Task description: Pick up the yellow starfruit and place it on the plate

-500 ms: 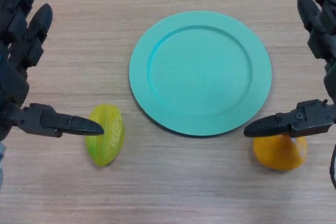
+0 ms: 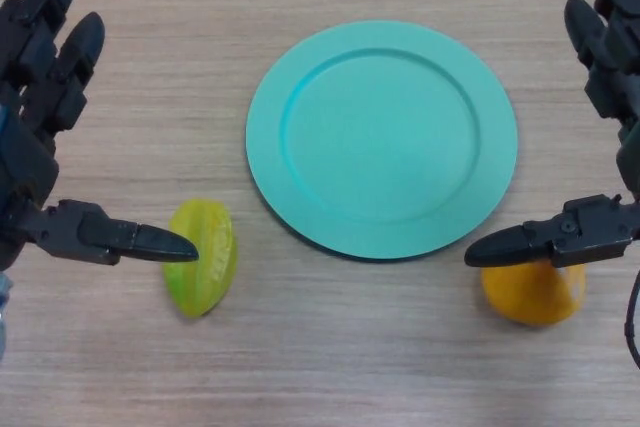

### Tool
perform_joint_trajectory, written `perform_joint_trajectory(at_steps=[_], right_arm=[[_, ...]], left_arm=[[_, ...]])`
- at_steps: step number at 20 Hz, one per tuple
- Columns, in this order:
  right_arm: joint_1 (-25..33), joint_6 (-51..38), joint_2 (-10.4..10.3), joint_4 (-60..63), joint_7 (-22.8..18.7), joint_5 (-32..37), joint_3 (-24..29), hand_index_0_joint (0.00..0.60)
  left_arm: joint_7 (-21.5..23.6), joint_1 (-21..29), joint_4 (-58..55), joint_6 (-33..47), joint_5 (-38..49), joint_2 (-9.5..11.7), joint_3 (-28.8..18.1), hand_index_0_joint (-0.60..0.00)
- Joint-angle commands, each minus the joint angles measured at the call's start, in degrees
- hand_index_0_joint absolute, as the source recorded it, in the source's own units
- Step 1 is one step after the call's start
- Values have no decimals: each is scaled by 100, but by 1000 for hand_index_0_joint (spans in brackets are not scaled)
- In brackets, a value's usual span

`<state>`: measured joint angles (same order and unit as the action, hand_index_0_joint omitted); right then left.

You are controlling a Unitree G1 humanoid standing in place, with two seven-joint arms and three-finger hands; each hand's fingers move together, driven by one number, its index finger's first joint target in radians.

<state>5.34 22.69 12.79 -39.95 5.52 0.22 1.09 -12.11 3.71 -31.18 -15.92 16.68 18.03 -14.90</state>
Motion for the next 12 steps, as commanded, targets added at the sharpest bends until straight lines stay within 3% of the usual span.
perform_joint_trajectory(at_steps=[1,4,6,12], right_arm=[[194,-795,56,-159,-43,14,32,0],[282,-872,40,2,-47,-85,-49,0],[324,-727,3,20,-17,-13,-103,0],[326,-959,-49,194,-49,88,-182,0]], left_arm=[[-93,10,-217,768,46,198,-475,0],[-494,-309,-116,498,-39,142,-629,0],[-748,-509,227,743,-436,17,-482,0],[-35,-681,1389,2162,-1370,-225,43,0]])
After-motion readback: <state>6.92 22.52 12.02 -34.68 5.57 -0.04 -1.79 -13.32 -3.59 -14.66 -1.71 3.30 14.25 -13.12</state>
